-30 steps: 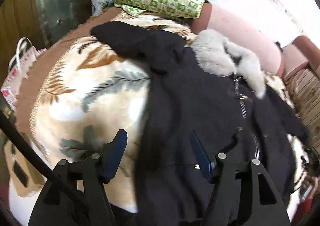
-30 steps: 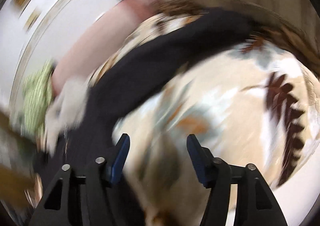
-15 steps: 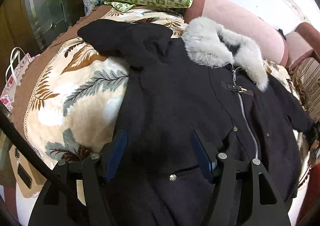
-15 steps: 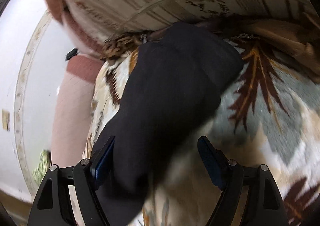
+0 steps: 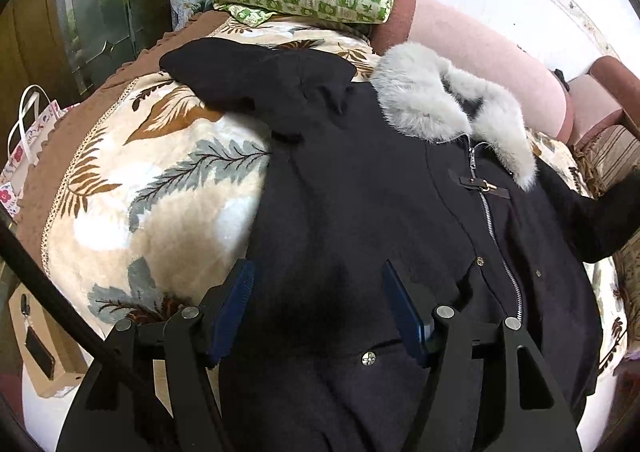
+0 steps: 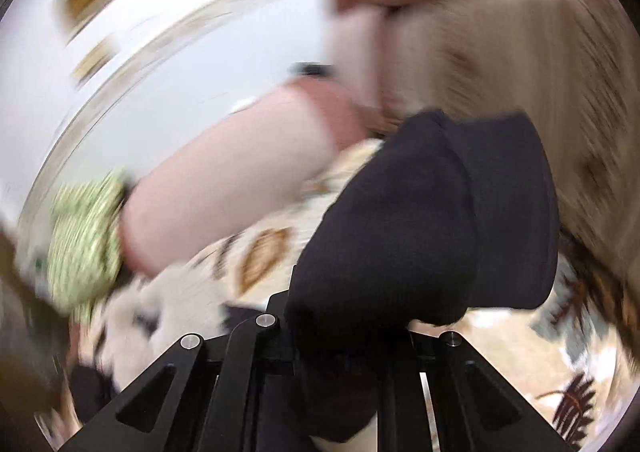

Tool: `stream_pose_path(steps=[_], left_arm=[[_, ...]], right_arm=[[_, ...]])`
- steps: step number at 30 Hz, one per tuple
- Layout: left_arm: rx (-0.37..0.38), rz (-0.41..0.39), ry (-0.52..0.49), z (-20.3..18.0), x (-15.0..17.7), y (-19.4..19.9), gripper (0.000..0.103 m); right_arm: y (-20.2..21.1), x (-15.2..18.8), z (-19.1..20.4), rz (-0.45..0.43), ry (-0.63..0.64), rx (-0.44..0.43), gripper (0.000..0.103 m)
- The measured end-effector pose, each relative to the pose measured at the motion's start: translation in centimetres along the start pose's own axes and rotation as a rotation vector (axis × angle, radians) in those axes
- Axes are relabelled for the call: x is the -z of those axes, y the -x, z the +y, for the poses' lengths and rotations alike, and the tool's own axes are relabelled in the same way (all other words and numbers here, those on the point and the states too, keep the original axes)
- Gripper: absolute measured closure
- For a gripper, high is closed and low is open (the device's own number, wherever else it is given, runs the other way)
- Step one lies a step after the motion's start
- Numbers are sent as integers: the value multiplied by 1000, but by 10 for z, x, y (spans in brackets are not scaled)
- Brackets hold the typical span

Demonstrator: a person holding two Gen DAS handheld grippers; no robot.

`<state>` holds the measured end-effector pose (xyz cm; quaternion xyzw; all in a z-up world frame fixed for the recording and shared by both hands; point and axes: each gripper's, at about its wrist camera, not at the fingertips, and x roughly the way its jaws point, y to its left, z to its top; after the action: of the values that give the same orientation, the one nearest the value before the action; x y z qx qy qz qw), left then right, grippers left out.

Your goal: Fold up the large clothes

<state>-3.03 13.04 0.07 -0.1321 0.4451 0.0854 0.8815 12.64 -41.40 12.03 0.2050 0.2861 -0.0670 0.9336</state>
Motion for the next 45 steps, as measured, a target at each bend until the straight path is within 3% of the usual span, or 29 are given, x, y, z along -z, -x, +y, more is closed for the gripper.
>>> stream_pose_path(steps=[3,6,9,13,16,17,18,21,26,31,34,35,36,38,40,45], left_arm=[[12,-11,20,7,1,4,38],[23,-23,47,15,2,10,38],[32,-36,71,25,2,16,38],[51,-45,81,32,-1,24,36],[81,-48,81,33,-6,27,29],[90,-44,81,32,-8,26,28],[110,-35,79,29,-12,24,28],[157,-9,56,13,-23,11,27],[212,51,-24,-37,-46,-27,26],[312,146,-31,-84,-70,-73,26],[275,179,-44,-111,-83,-106,26],[262,182,-52,-116,-85,-114,37],[222,191,-74,-126,-85,-125,62],[131,216,-138,-139,-85,-140,90],[83,186,-161,-145,-93,-139,93],[83,46,-93,-122,-144,-102,93]], right_arm=[[-2,26,93,29,241,-71,88],[-12,71,162,77,414,-135,88],[-36,140,224,163,577,-188,87],[-70,230,263,294,781,-197,75],[-78,276,273,344,906,-177,68],[-74,288,272,328,951,-161,61],[-69,293,268,319,965,-174,49],[-46,285,251,301,910,-228,34],[-7,244,205,255,693,-297,26],[24,214,156,216,503,-299,26],[39,205,132,190,429,-282,26],[43,204,126,186,414,-278,26],[45,203,121,186,396,-276,26],[46,201,113,186,368,-270,26],[46,198,105,183,346,-254,26],[45,187,96,170,330,-230,25]])
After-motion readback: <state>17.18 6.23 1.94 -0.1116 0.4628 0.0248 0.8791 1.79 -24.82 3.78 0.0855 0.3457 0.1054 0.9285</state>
